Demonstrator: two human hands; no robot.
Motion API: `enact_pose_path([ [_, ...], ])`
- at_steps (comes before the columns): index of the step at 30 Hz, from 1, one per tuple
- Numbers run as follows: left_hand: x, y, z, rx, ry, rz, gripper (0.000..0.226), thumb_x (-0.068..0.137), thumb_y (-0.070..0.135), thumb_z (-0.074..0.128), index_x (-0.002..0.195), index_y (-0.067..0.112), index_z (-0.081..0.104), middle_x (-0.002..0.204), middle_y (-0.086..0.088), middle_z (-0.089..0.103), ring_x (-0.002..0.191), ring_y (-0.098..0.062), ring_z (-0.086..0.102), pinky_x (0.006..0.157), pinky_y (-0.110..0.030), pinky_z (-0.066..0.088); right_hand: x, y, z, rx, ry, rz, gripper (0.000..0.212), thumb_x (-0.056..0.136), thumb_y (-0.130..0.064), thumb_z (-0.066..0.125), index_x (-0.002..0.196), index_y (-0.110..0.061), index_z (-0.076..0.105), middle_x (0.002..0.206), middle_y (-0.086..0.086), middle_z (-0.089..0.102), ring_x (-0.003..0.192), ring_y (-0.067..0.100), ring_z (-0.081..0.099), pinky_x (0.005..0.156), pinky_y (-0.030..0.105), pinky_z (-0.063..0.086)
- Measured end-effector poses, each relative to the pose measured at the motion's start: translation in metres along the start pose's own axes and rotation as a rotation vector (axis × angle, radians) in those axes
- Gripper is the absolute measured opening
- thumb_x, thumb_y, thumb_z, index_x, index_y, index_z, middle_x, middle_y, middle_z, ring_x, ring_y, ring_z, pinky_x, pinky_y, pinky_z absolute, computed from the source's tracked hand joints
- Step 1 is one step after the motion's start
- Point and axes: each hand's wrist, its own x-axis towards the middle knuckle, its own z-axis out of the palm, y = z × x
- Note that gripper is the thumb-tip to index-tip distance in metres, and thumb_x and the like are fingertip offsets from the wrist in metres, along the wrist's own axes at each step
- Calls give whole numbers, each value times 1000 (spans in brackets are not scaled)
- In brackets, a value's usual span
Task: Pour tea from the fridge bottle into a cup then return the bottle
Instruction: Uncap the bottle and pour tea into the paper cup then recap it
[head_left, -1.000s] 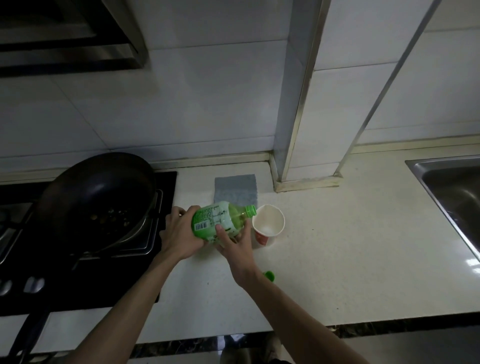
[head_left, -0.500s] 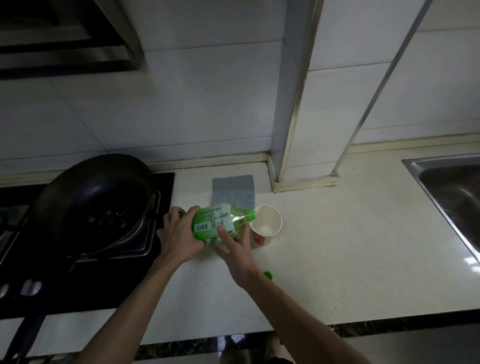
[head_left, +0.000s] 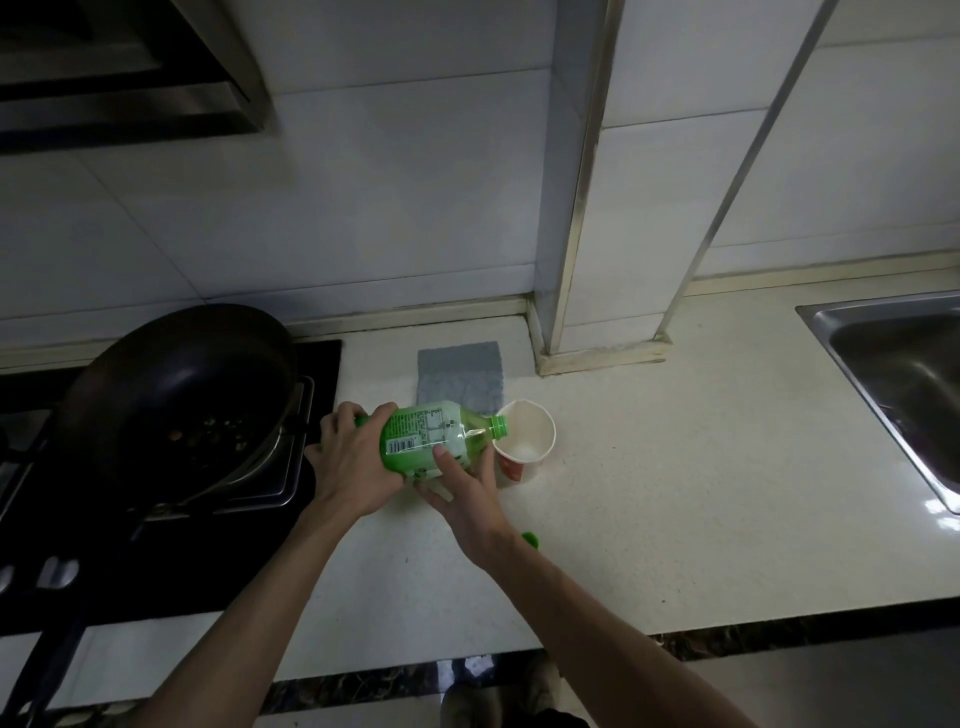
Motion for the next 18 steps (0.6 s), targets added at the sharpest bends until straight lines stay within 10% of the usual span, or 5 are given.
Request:
enact_pose_path([
  [18,3,-2,-7,44,16,2,85,65,30,77,141,32,39,132,-10,36,127,-33,31,98,-55,34,9,6,2,61,-57,25,73,84,-24,74,141,-41,32,140,5,57,126,28,56,108,57,40],
])
